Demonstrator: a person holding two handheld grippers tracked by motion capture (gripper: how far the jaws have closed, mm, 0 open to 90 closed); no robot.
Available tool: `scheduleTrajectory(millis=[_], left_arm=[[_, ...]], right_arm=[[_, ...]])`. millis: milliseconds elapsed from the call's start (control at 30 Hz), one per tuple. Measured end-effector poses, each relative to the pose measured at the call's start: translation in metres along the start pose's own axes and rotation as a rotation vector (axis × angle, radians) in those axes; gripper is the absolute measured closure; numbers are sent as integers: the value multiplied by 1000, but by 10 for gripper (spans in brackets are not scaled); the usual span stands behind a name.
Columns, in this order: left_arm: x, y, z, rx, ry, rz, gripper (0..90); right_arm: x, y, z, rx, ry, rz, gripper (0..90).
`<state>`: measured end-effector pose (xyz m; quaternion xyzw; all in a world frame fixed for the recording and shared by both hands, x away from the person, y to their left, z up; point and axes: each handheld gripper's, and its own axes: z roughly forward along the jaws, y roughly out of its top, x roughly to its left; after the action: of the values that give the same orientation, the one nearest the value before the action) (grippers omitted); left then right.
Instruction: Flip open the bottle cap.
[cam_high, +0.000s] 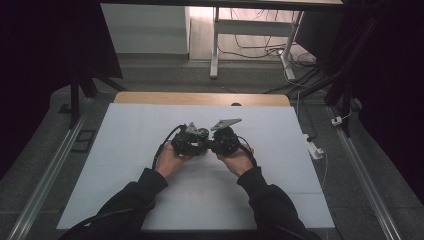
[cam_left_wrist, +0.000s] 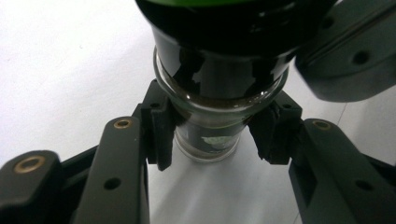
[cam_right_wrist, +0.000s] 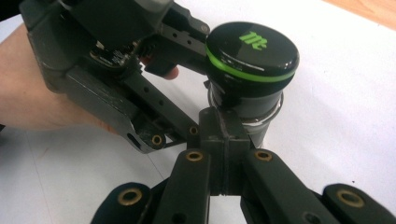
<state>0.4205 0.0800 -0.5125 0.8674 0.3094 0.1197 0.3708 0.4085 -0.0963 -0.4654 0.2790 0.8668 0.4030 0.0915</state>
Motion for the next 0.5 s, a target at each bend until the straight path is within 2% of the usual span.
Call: scheduleTrajectory(millis=[500], left_arm=[[1,0,0,2,-1,2,535]], right_arm=[[0,3,-6,-19,3,-13,892]])
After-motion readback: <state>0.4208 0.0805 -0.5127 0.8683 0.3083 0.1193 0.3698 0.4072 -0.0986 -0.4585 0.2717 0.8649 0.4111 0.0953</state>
